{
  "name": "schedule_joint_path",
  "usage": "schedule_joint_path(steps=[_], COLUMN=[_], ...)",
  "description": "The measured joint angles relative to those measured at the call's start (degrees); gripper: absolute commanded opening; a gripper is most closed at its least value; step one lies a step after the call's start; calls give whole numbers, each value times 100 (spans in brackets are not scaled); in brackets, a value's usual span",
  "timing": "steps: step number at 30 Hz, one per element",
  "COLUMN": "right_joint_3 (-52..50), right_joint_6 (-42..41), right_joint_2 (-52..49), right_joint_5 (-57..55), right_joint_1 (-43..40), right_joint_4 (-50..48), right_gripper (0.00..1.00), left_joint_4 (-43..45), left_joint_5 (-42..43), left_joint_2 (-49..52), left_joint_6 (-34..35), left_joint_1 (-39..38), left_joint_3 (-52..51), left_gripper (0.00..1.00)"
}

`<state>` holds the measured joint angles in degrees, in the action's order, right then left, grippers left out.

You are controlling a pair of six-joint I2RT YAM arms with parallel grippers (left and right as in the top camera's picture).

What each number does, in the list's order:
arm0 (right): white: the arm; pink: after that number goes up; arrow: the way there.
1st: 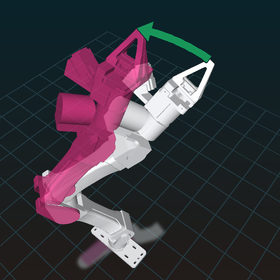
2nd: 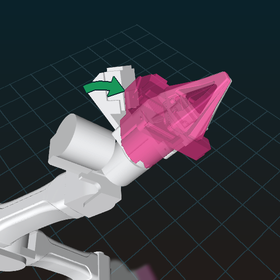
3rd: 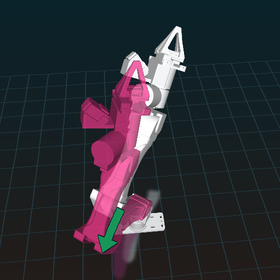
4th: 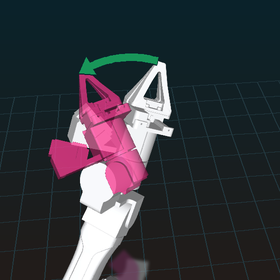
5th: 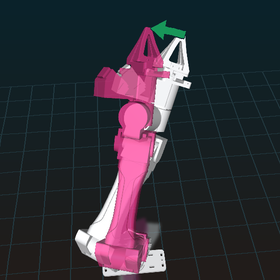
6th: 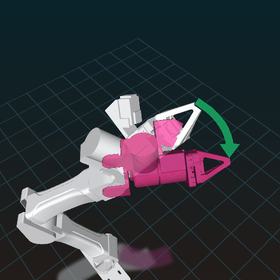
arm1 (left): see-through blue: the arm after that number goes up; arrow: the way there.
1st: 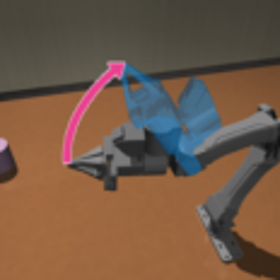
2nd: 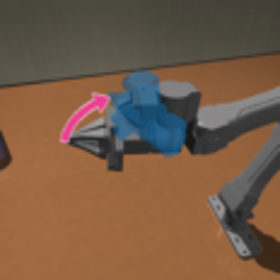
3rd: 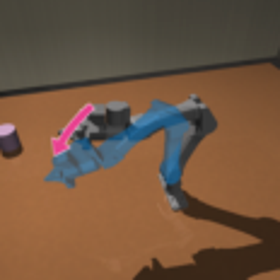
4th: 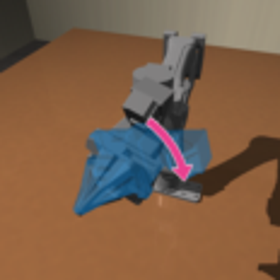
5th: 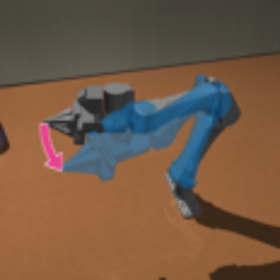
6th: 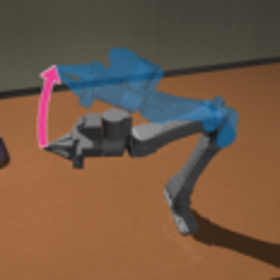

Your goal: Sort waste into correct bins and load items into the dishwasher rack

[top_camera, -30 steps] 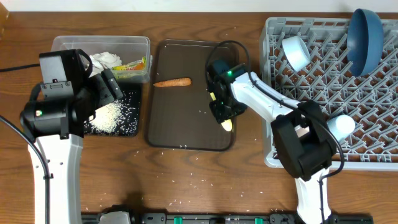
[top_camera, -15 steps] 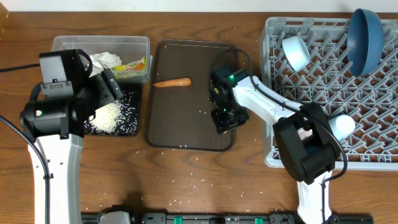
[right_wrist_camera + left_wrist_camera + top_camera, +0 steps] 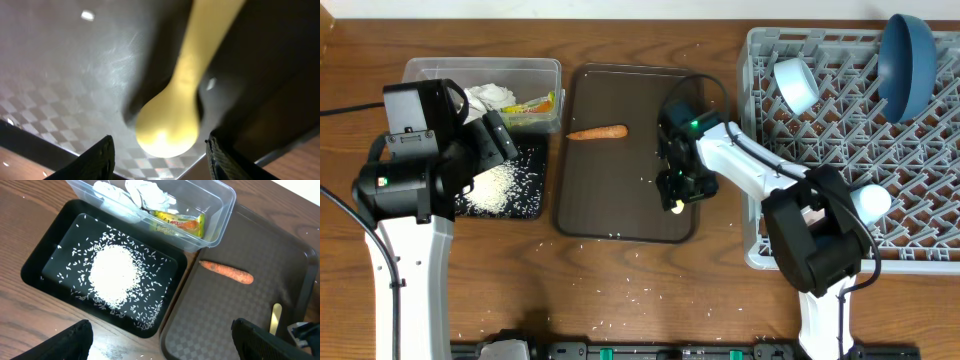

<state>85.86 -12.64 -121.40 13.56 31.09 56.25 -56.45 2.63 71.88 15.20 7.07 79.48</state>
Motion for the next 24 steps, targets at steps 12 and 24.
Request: schedule_joint_path(steps=[12, 24], right_joint_3=[-2, -11], right_joint_6=[-820, -1108], right_joint_2=[-4, -7], right_joint_5=[-74, -306], right_joint_1=[-44, 26], right_joint_4=[-48, 9], right_gripper=[47, 22], left_joint_4=[0, 0], left_joint_5=[0, 0], left_joint_2=[2, 2], left_joint_6=[0, 0], left_joint_1=[0, 0], left_joint_3=[0, 0], left_gripper=[91, 91])
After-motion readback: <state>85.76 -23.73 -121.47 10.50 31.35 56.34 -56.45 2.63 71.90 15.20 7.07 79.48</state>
